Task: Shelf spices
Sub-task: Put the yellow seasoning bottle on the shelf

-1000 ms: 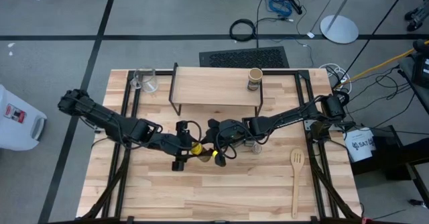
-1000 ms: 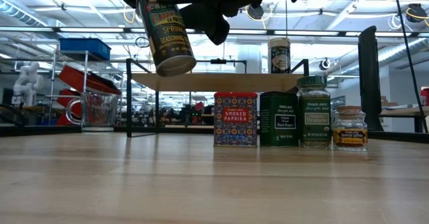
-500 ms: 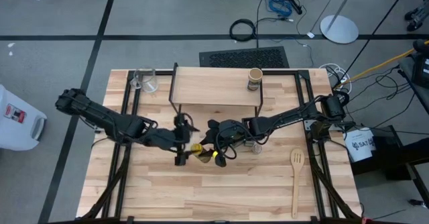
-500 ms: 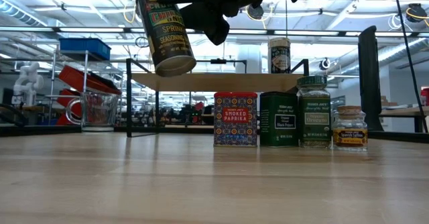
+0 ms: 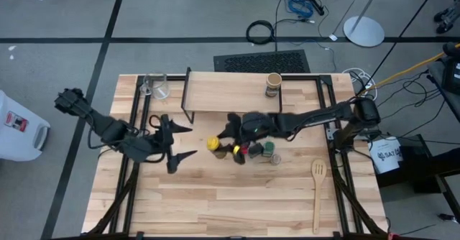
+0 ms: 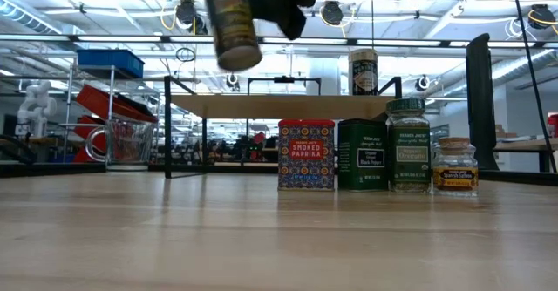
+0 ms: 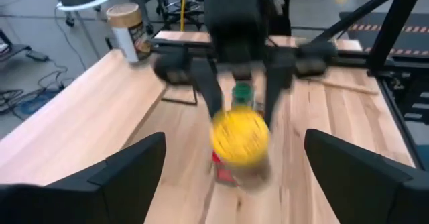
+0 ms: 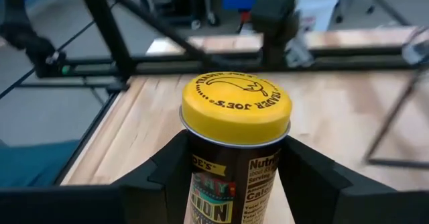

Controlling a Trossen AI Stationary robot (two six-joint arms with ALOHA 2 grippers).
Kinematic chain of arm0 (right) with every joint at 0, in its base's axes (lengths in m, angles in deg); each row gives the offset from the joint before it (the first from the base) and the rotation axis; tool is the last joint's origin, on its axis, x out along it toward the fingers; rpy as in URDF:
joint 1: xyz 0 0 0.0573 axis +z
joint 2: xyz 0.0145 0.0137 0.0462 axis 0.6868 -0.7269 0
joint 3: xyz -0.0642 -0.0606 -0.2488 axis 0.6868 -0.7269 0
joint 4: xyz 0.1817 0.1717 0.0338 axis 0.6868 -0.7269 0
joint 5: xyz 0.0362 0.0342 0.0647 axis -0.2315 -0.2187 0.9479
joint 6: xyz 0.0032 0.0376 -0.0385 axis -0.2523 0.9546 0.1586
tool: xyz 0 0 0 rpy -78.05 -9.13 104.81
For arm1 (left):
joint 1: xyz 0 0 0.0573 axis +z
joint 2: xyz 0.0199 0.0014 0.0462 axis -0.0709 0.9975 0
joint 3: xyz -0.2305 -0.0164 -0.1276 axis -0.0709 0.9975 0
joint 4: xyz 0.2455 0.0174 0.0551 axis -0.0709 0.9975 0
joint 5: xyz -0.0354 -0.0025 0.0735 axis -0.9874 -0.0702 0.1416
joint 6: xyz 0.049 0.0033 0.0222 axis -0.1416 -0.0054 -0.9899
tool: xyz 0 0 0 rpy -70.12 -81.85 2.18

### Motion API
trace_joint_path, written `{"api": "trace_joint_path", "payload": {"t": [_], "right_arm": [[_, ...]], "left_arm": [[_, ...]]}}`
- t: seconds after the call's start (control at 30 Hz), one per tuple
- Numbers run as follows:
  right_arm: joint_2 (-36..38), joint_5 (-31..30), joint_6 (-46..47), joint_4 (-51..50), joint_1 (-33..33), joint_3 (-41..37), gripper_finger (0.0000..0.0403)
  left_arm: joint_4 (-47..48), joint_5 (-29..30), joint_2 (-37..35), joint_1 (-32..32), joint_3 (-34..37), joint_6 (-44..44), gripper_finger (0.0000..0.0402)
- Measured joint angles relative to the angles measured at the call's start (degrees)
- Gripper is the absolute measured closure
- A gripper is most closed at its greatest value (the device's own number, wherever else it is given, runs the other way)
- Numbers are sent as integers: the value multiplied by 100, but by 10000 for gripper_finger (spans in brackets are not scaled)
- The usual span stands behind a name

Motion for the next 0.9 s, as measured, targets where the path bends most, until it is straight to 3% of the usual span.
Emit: {"api": "trace_joint_path", "payload": {"t": [0.23,0.5,0.6,0.73,0.9], "right_arm": [[939,-40,-245,-326,-516,3,222],[1657,-42,-237,-433,-811,12,221],[1690,-35,-237,-439,-727,12,221],[1690,-34,-260,-439,-570,12,221],[1690,101,-313,-49,-337,10,221]], "left_arm": [[575,897,351,-469,0,975,36],[6,2421,1151,-369,0,727,36],[-773,2360,1431,-285,4,287,36],[-2028,1711,1662,-255,4,-602,36],[-3165,1209,1679,-223,4,-1112,36]]}}
